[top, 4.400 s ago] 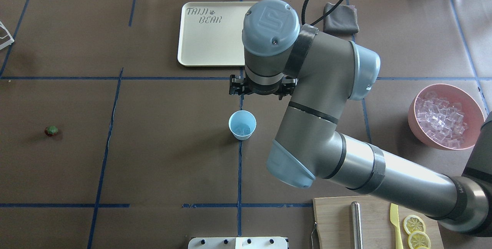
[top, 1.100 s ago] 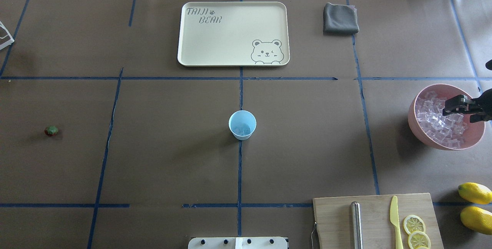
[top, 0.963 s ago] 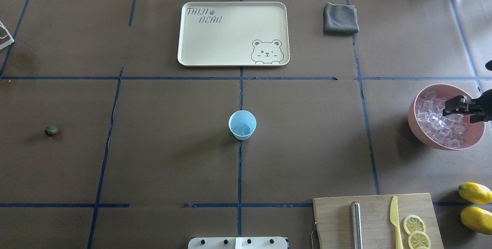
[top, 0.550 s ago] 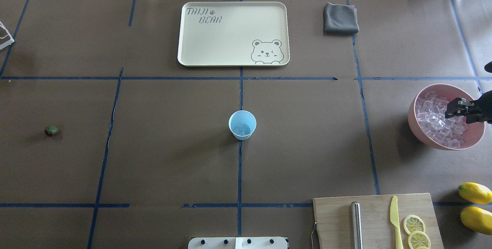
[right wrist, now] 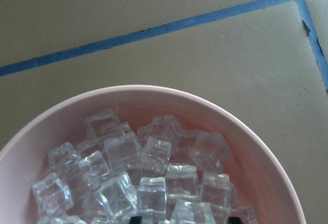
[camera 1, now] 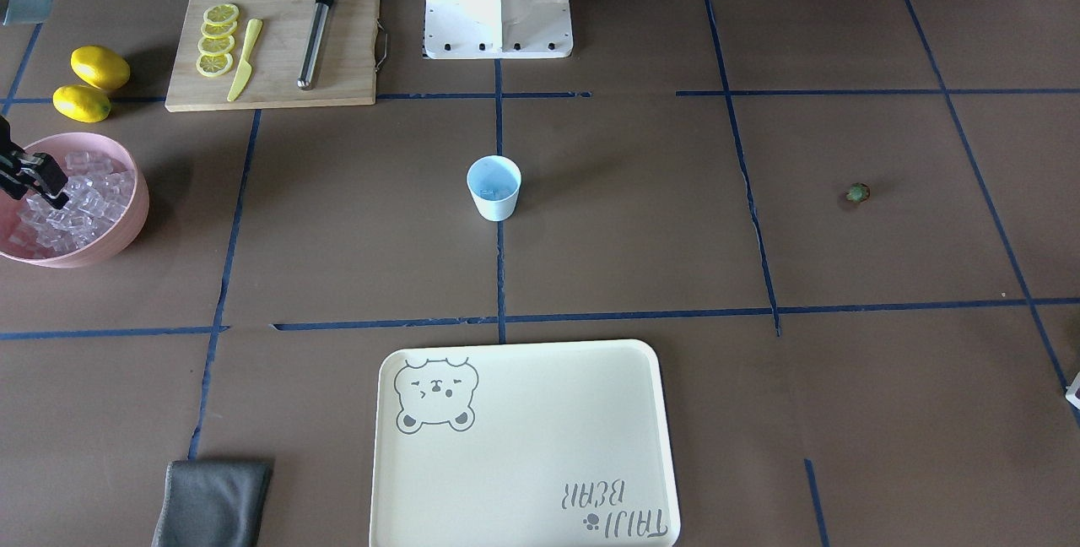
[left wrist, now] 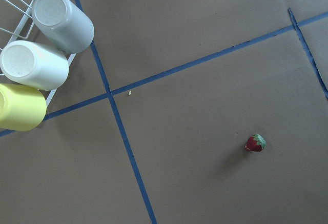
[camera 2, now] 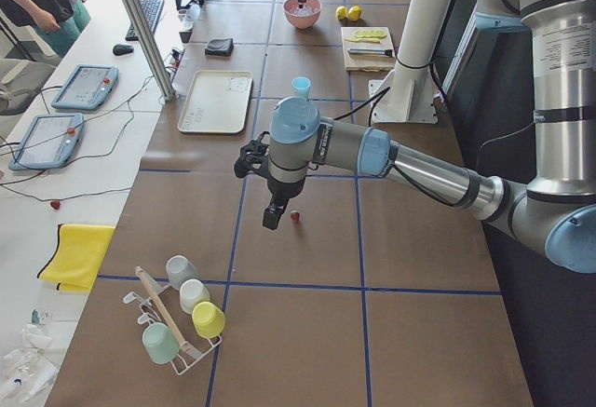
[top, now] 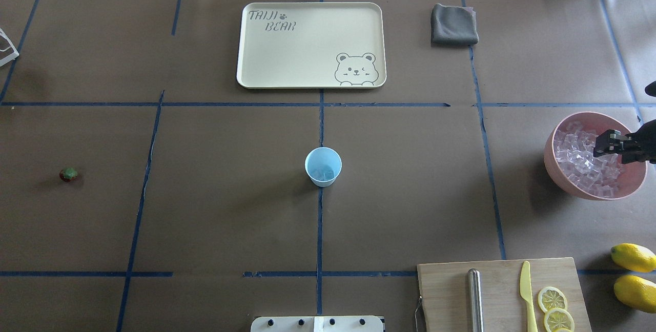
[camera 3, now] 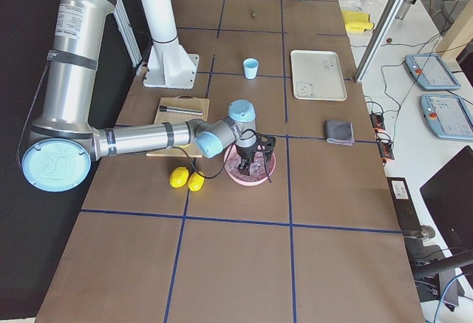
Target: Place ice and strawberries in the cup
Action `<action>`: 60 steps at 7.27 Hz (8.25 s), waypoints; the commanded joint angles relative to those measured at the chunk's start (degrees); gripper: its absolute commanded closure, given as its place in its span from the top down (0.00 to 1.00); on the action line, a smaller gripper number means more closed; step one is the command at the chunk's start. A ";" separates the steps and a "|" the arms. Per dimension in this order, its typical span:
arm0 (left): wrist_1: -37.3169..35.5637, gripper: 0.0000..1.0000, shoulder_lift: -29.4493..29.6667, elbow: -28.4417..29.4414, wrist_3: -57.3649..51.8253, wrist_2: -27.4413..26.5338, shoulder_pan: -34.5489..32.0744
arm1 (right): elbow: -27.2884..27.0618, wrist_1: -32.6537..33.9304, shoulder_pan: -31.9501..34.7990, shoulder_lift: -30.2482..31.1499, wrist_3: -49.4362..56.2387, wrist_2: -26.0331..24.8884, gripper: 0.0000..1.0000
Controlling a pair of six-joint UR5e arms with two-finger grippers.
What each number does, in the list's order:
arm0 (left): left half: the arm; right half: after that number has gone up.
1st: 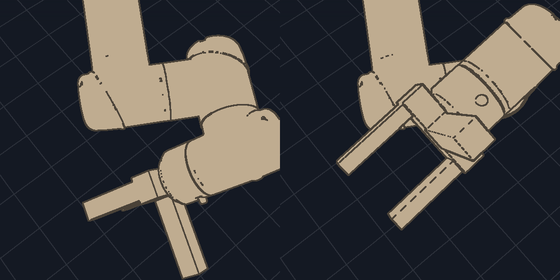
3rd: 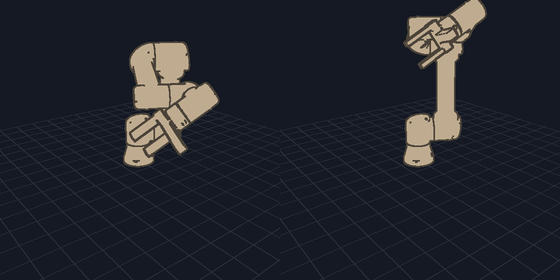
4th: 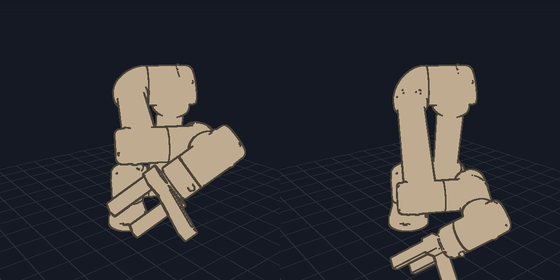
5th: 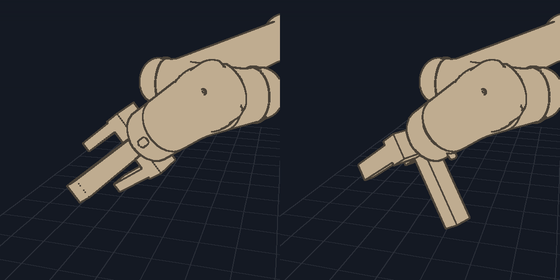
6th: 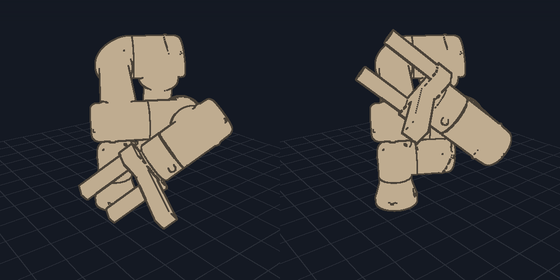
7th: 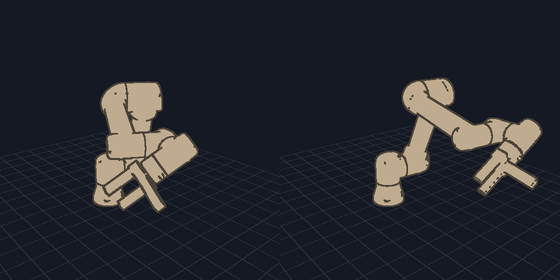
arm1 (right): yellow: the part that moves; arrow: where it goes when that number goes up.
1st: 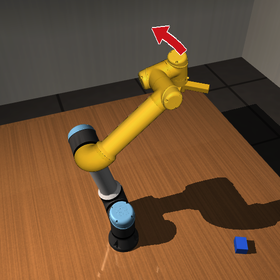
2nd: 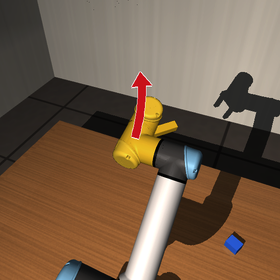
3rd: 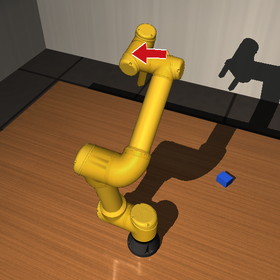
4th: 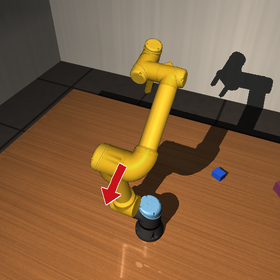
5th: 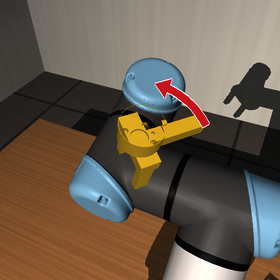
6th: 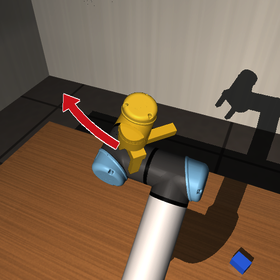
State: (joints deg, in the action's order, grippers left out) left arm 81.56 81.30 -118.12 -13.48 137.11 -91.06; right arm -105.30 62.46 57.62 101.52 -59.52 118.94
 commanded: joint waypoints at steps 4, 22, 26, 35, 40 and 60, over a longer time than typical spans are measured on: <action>0.00 1.00 0.00 -0.36 0.38 0.00 0.00 | 0.10 0.03 -0.06 -0.18 0.10 -0.73 0.02; 0.00 1.00 -0.09 -0.27 0.73 0.00 0.00 | -8.02 45.30 -20.67 -48.66 0.14 -7.21 0.00; 0.00 1.00 -0.09 -0.27 0.73 0.00 0.00 | 7.10 38.65 -27.38 -57.84 -7.44 -13.38 0.00; 0.09 1.00 -0.17 -0.18 0.73 0.00 0.09 | 11.26 37.74 -30.38 -60.39 -9.39 -17.69 1.00; 0.44 1.00 -0.09 -0.44 0.47 0.00 0.09 | 10.47 38.17 -19.52 -59.87 0.34 -8.51 1.00; 20.67 1.00 -1.93 1.10 42.96 -11.95 27.23 | 6.69 34.57 34.84 -7.74 74.73 15.35 1.00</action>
State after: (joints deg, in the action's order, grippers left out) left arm 94.52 80.56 -120.01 24.76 125.98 -65.92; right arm -98.62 97.03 92.47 93.78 15.21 134.07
